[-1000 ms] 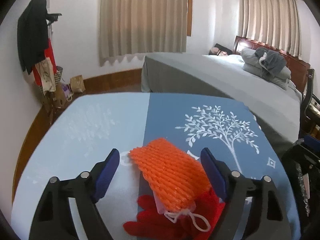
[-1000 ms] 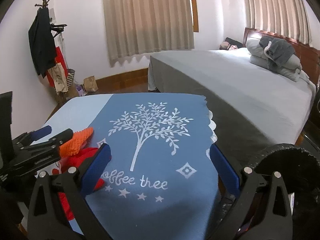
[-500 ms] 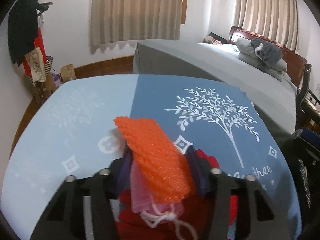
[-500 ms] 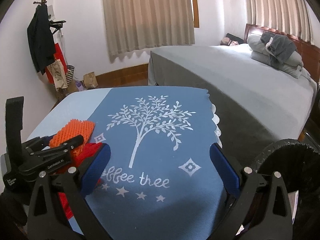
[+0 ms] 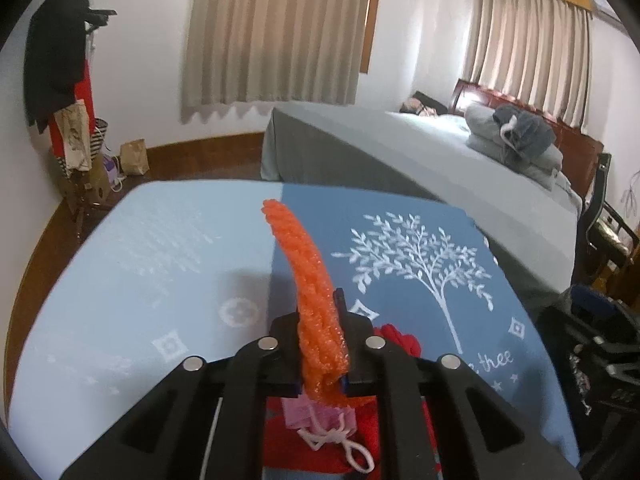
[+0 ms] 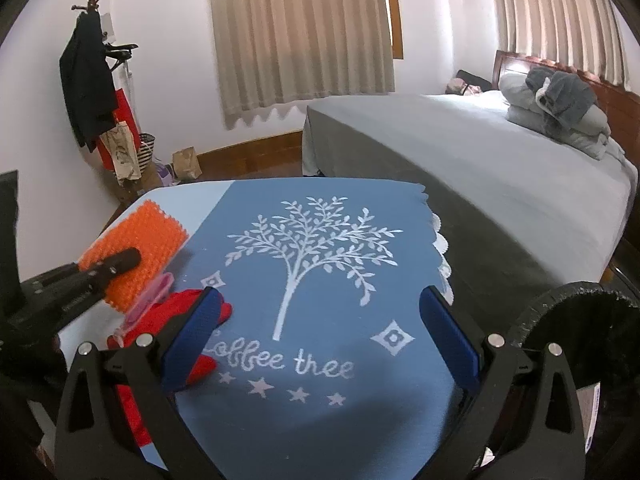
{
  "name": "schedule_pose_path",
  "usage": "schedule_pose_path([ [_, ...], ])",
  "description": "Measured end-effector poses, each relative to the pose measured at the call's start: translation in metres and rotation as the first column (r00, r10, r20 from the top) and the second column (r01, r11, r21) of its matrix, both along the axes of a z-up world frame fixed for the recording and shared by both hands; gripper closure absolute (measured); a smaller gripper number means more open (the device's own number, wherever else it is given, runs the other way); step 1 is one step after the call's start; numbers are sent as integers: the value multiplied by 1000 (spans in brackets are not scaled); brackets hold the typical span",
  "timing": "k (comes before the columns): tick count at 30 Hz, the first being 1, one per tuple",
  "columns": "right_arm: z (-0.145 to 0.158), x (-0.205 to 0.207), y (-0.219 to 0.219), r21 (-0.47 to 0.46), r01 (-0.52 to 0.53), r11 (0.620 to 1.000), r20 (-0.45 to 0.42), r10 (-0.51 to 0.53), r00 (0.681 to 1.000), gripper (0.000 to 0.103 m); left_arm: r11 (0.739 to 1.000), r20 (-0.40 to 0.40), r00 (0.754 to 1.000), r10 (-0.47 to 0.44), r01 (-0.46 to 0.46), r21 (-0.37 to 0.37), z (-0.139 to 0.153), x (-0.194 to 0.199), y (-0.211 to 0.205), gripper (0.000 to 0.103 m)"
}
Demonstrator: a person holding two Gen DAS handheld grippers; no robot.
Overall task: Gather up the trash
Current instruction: 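Grasp the orange mesh foam strip with the left tool, then grasp the pink mesh bag with the right tool beside the red glove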
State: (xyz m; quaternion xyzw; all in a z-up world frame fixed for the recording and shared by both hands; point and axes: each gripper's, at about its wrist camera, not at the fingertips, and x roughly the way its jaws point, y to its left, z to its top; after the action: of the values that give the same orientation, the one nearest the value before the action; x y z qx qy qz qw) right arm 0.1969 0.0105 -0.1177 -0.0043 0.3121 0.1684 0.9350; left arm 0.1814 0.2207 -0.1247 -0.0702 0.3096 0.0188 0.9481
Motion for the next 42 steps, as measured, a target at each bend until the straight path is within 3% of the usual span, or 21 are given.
schedule_pose_path([
  [9,1,-12,26,17,-43,999,-4,43,999,6,998,29,998,56,-56,0,15,-32,27,91],
  [21,-3,-27,70,14,-120,993,-23,120,992,7,994,-1,995,100,-100,47,1,-64,45,91],
  [33,-7,-29,138,12,-243,970,-53,243,969,27,984,0,986,169,-169,58,-4,-85,80,91],
  [41,-29,-18,166,-43,-271,962,-118,264,957,40,983,-7,983,181,-181,45,-8,-89,87,91],
  [42,-33,-17,167,-51,-274,960,-128,266,956,45,983,-8,983,182,-181,42,-8,-89,88,91],
])
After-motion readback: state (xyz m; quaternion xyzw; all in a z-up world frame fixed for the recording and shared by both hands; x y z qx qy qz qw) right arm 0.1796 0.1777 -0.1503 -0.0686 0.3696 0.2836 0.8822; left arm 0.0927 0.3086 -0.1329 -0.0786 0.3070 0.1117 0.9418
